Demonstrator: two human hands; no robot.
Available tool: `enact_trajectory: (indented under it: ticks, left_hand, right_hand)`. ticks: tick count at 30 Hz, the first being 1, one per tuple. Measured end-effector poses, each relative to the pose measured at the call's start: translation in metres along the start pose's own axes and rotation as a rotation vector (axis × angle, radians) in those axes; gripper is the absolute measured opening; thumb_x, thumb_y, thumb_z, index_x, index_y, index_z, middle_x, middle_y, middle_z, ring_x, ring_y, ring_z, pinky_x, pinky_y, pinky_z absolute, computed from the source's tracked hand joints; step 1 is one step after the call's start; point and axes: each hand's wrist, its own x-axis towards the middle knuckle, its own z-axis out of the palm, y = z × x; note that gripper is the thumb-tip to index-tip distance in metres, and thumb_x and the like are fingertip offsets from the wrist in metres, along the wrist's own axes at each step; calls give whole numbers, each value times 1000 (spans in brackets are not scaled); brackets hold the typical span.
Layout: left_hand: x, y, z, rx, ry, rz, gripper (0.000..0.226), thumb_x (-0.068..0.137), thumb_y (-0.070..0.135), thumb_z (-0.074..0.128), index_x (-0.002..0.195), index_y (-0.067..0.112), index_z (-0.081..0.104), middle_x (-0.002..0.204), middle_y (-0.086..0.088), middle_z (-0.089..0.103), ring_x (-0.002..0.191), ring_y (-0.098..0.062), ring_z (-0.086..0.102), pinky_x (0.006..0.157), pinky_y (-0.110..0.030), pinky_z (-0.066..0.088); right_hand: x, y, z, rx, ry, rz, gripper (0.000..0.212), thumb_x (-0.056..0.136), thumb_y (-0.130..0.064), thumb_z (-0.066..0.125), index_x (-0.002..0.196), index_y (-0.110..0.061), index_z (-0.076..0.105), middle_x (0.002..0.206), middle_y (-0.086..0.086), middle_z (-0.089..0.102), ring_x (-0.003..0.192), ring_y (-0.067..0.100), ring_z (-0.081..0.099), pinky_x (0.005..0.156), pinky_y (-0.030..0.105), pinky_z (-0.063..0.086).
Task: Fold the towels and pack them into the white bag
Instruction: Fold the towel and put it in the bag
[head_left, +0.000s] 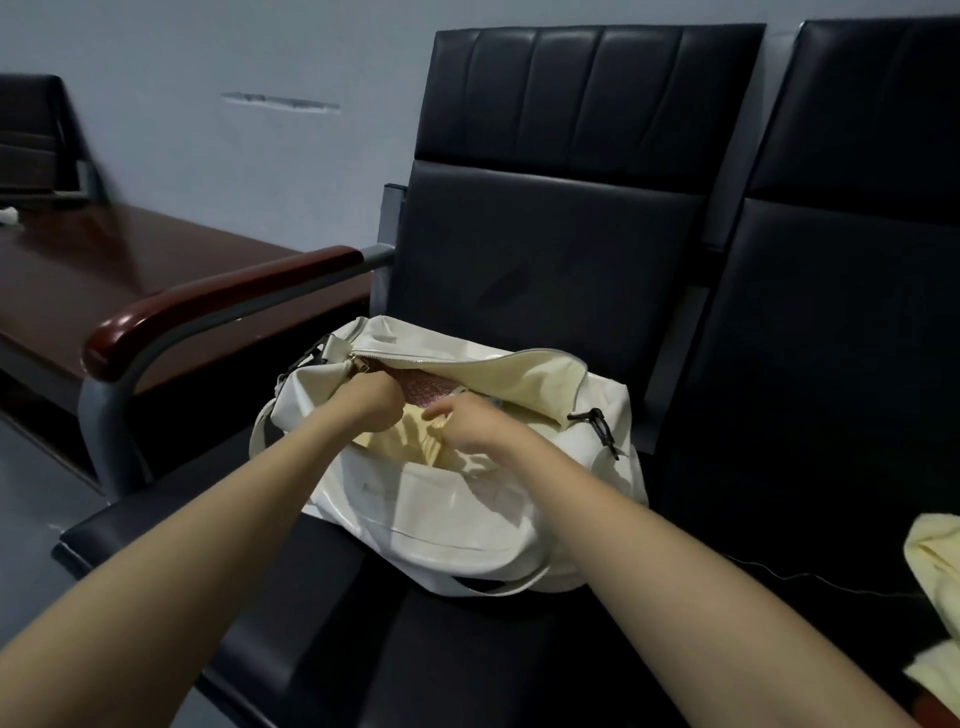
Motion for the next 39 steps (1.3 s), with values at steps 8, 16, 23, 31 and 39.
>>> enact_trajectory:
  ticks: [8, 16, 23, 31, 39]
  left_hand:
    - [-95, 100, -1, -452, 115, 180, 22, 87, 10, 56, 102, 10, 73, 107, -8, 70, 100, -26, 64, 80, -29, 51]
    - [-196, 255, 45, -691, -221, 367, 9, 89, 11, 61, 96, 14, 66, 85, -2, 64, 75, -12, 58, 66, -24, 47]
    - [-265, 373, 109, -546, -422, 515, 23, 85, 19, 63, 108, 16, 67, 107, -2, 65, 90, -16, 64, 76, -27, 53]
    - [-302, 475, 160, -420, -349, 701, 34, 90, 22, 58, 123, 13, 58, 117, -9, 63, 104, -22, 60, 83, -25, 46]
    - [-311, 525, 205, -311, -316, 765, 54, 82, 44, 68, 128, 21, 53, 124, -11, 51, 116, -29, 50, 96, -36, 42]
  right_hand:
    - [-145, 66, -94, 169, 278, 43, 26, 90, -14, 62, 115, -17, 67, 109, 0, 66, 97, 14, 62, 81, 25, 51]
    - [-345, 176, -133, 123, 445, 336, 13, 92, -20, 63, 104, -25, 63, 105, -2, 63, 101, 17, 61, 84, 27, 46]
    - [-494, 269, -129, 78, 601, 621, 28, 92, -20, 62, 119, -14, 63, 120, 6, 59, 99, 15, 53, 80, 23, 35]
    - [-551, 343, -128, -11, 854, 796, 37, 85, -6, 62, 121, -4, 60, 118, 21, 54, 107, 34, 56, 87, 32, 43]
    - [-539, 352, -131, -216, 772, 803, 44, 90, -9, 48, 134, -16, 43, 121, 15, 53, 113, 34, 49, 84, 36, 44]
